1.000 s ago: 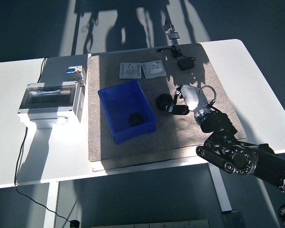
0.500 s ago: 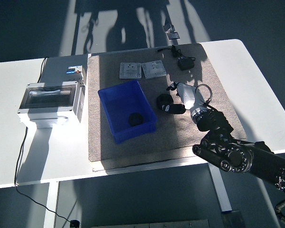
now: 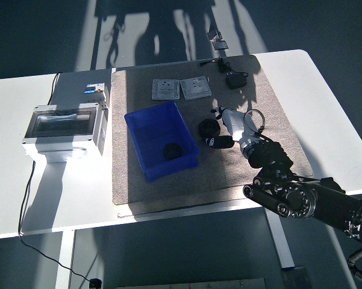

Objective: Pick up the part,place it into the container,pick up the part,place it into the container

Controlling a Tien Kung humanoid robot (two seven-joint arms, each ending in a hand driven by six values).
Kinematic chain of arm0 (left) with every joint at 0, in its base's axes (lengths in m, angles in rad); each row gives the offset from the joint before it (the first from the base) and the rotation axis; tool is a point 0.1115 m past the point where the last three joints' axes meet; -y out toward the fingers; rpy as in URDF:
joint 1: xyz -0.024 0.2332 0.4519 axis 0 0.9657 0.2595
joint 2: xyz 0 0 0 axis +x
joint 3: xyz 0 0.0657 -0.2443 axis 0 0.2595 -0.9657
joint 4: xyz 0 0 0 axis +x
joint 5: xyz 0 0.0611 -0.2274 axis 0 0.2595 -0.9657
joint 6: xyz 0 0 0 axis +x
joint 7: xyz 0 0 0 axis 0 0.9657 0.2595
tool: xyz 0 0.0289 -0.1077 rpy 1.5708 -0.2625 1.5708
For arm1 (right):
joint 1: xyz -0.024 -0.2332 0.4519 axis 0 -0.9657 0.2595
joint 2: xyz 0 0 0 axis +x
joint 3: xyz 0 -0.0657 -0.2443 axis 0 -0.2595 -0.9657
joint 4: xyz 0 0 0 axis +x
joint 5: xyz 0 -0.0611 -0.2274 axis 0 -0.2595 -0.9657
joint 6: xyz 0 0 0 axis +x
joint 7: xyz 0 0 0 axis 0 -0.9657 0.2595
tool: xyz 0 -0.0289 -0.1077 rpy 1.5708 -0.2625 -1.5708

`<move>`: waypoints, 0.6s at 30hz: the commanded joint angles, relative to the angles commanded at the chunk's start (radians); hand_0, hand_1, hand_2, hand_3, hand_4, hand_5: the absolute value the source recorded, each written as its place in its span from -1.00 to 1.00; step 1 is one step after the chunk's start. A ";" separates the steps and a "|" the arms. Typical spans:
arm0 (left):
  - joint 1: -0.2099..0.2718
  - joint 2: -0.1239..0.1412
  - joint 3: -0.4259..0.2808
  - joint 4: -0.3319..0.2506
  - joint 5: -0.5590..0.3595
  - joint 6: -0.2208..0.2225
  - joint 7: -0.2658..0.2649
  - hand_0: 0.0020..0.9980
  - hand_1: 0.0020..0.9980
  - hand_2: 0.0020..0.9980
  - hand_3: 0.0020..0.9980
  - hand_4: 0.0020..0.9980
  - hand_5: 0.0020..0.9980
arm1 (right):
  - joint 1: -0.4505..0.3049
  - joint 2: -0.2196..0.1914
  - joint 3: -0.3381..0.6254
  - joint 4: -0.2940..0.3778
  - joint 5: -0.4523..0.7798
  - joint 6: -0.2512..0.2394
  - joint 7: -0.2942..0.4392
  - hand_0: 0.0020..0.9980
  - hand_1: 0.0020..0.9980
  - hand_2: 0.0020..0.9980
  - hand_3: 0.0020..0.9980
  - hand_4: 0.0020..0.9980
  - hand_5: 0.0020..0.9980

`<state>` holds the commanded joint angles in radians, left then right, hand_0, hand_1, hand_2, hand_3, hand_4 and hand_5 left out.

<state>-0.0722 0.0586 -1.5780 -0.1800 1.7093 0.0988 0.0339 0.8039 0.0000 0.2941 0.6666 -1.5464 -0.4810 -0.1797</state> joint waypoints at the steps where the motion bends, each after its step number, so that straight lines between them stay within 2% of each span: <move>1: 0.000 -0.001 0.000 0.000 0.000 0.000 0.000 0.37 0.29 0.22 0.09 -0.19 -0.01 | 0.001 0.000 -0.006 -0.011 -0.006 0.007 -0.002 0.48 0.31 0.45 0.60 0.80 -0.28; 5: 0.000 -0.001 -0.001 0.000 0.001 -0.001 -0.001 0.37 0.29 0.22 0.09 -0.19 -0.01 | 0.001 0.000 -0.016 -0.022 -0.011 0.016 -0.005 0.48 0.31 0.45 0.60 0.80 -0.28; 6: -0.001 -0.001 -0.002 0.000 0.003 -0.001 -0.001 0.37 0.29 0.22 0.08 -0.19 0.00 | 0.001 0.000 -0.019 -0.023 -0.013 0.017 -0.006 0.52 0.36 0.49 0.64 0.83 -0.27; 17: -0.010 -0.002 -0.022 0.000 0.046 -0.008 -0.001 0.37 0.29 0.22 0.09 -0.19 0.00 | -0.020 0.000 -0.007 -0.038 0.001 0.028 -0.005 0.53 0.36 0.47 0.64 0.82 -0.28; 18: -0.011 -0.002 -0.023 0.000 0.049 -0.008 -0.001 0.37 0.29 0.22 0.09 -0.19 0.00 | -0.023 0.000 -0.006 -0.038 0.002 0.030 -0.005 0.54 0.33 0.42 0.56 0.74 -0.31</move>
<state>-0.0832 0.0565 -1.6011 -0.1800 1.7580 0.0907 0.0331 0.7811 0.0000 0.2881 0.6289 -1.5444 -0.4514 -0.1848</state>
